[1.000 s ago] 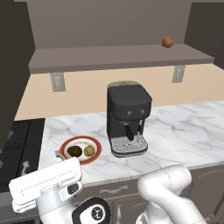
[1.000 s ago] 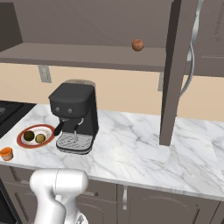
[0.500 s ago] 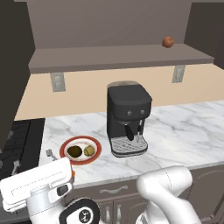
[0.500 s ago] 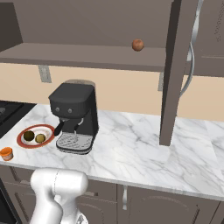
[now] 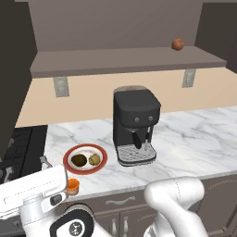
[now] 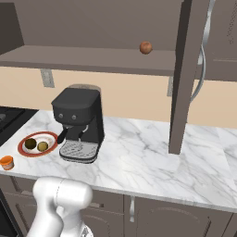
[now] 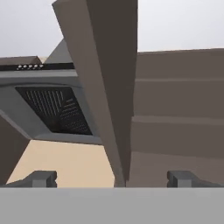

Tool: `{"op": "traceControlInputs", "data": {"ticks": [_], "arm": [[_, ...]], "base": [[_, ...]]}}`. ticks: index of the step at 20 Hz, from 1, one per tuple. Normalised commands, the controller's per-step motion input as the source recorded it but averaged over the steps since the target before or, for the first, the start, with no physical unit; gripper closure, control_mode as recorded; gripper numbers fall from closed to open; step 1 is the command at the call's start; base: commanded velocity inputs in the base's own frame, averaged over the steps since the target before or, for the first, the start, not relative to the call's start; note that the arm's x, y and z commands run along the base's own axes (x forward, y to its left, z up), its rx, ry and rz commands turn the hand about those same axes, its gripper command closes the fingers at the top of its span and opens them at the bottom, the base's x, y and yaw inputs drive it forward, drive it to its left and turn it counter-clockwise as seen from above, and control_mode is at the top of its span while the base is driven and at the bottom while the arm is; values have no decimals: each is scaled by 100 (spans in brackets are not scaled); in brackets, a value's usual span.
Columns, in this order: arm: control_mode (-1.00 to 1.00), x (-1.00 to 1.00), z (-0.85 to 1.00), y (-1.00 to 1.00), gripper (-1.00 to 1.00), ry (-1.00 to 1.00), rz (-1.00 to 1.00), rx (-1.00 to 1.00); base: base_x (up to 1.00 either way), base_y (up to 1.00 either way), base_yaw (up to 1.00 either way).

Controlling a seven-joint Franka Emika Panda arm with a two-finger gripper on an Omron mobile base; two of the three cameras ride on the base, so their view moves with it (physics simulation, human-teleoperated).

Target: Pick the avocado and bread from the counter and place them on the plate. Then pick the jam from the cabinet and place it next to the plate. Lastly close the cabinet door.

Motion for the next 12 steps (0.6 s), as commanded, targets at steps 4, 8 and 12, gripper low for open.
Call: {"op": "traceControlInputs", "data": {"ticks": [4,8,12], "arm": [[-100,14,1,8,-100,-12,-1,0],[-100,12,0,9,-100,-11,-2,0],[-100,11,3,6,-100,-14,-2,0]], "base": [[0,0,0],[0,0,0],[0,0,0]]}}
